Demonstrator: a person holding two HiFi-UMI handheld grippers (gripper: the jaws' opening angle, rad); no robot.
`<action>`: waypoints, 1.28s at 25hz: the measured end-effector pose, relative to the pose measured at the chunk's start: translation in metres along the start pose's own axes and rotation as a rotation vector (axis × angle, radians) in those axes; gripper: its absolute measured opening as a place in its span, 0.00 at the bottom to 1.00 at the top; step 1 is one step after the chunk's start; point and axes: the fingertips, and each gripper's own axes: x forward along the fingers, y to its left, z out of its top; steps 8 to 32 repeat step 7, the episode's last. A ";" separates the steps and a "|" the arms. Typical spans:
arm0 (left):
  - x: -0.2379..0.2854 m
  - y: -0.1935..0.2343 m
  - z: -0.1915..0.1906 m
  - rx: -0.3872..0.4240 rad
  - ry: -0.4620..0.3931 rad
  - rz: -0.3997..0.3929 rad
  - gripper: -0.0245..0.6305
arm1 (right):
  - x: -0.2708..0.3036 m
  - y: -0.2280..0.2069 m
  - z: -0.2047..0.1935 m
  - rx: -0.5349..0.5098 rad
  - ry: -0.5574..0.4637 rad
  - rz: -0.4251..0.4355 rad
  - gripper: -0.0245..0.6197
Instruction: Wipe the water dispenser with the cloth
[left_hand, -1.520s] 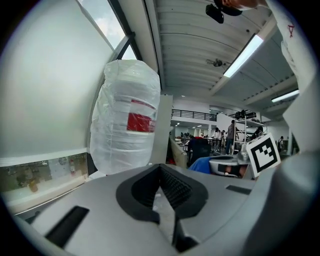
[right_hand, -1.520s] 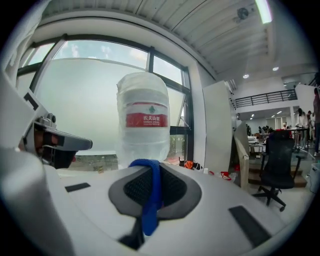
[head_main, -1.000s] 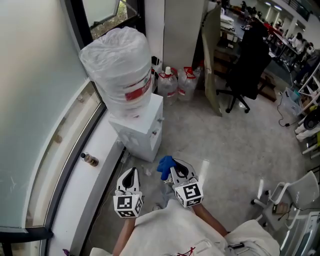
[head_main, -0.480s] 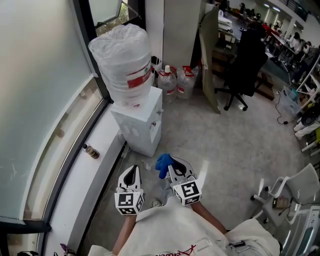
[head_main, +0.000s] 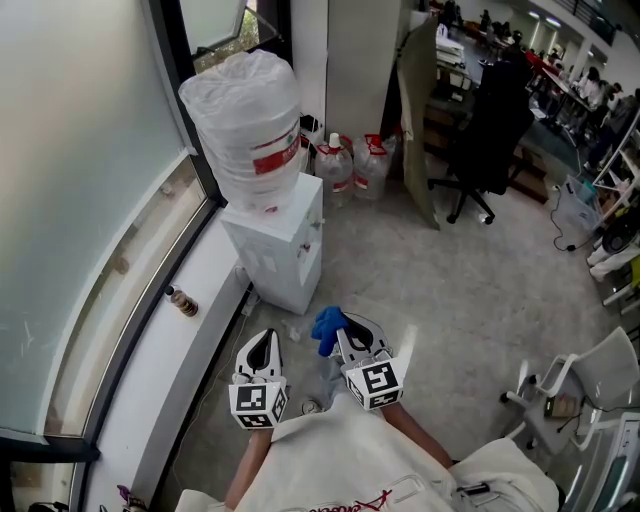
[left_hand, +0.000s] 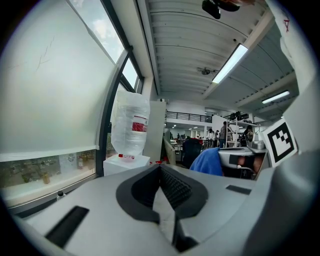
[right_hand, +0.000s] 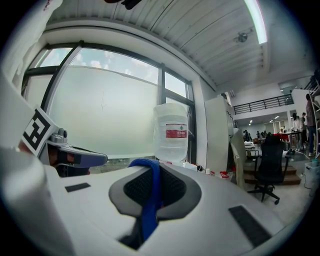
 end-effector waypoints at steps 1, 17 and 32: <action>0.001 -0.001 0.000 0.000 -0.001 0.000 0.05 | 0.001 -0.001 0.000 -0.001 -0.001 0.001 0.07; 0.009 -0.005 -0.001 0.001 -0.005 0.001 0.05 | 0.005 -0.006 -0.001 -0.005 -0.006 0.014 0.07; 0.009 -0.005 -0.001 0.001 -0.005 0.001 0.05 | 0.005 -0.006 -0.001 -0.005 -0.006 0.014 0.07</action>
